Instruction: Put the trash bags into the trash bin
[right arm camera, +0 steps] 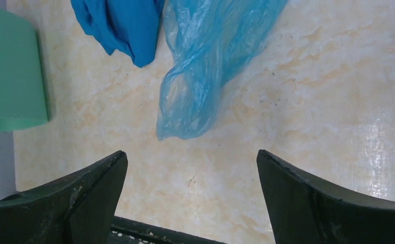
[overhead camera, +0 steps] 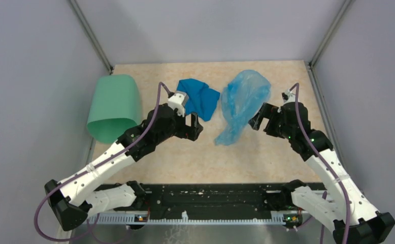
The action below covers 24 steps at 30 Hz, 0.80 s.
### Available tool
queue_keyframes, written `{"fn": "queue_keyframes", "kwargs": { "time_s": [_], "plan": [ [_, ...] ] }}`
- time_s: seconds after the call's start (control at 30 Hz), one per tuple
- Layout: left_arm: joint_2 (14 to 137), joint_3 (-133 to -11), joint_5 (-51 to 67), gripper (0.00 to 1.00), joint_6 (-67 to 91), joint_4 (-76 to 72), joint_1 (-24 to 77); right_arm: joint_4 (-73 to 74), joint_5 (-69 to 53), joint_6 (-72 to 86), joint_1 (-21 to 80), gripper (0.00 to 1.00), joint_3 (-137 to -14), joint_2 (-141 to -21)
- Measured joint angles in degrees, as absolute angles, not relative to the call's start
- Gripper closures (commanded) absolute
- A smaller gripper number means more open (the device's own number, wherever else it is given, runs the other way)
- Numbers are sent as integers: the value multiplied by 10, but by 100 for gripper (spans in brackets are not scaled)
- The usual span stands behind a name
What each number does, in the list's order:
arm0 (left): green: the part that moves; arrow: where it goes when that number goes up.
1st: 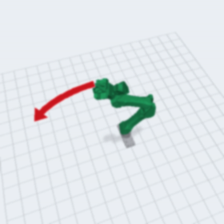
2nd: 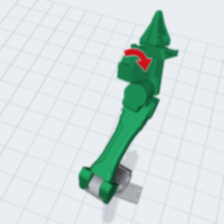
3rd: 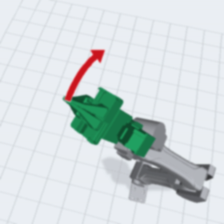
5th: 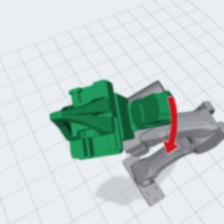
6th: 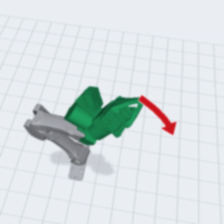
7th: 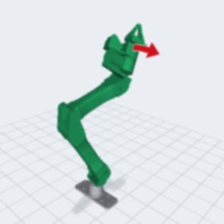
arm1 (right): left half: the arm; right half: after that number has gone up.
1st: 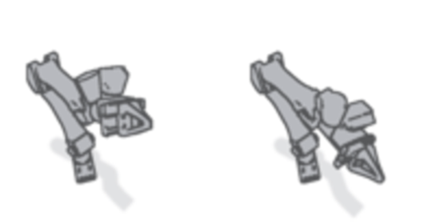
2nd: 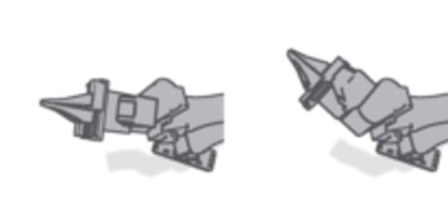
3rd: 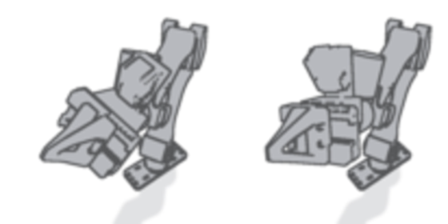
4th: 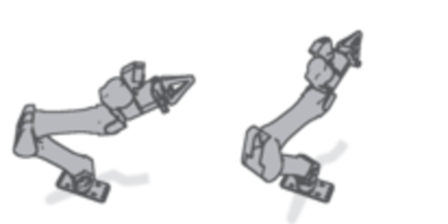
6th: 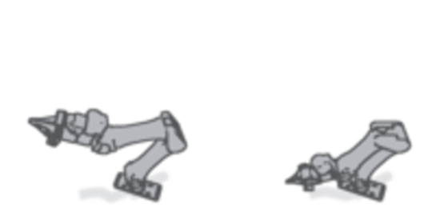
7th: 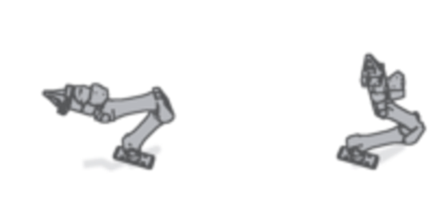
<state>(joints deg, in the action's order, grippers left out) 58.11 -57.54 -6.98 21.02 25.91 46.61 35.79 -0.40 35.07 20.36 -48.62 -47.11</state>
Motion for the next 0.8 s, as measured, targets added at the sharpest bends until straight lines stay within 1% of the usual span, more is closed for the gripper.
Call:
{"fn": "queue_keyframes", "kwargs": {
  "time_s": [0.23, 0.5, 0.8],
  "plan": [
    [581, -579, -99, 1, 220, 266, 466, 387, 29, 321, 204, 1, -533, -501],
    [560, -581, -136, 2, 229, 274, 466, 390, 52, 303, 204, 1, -537, -507],
    [530, -578, -260, 2, 298, 340, 466, 364, 52, 294, 217, 1, -528, -500]
  ]
}}
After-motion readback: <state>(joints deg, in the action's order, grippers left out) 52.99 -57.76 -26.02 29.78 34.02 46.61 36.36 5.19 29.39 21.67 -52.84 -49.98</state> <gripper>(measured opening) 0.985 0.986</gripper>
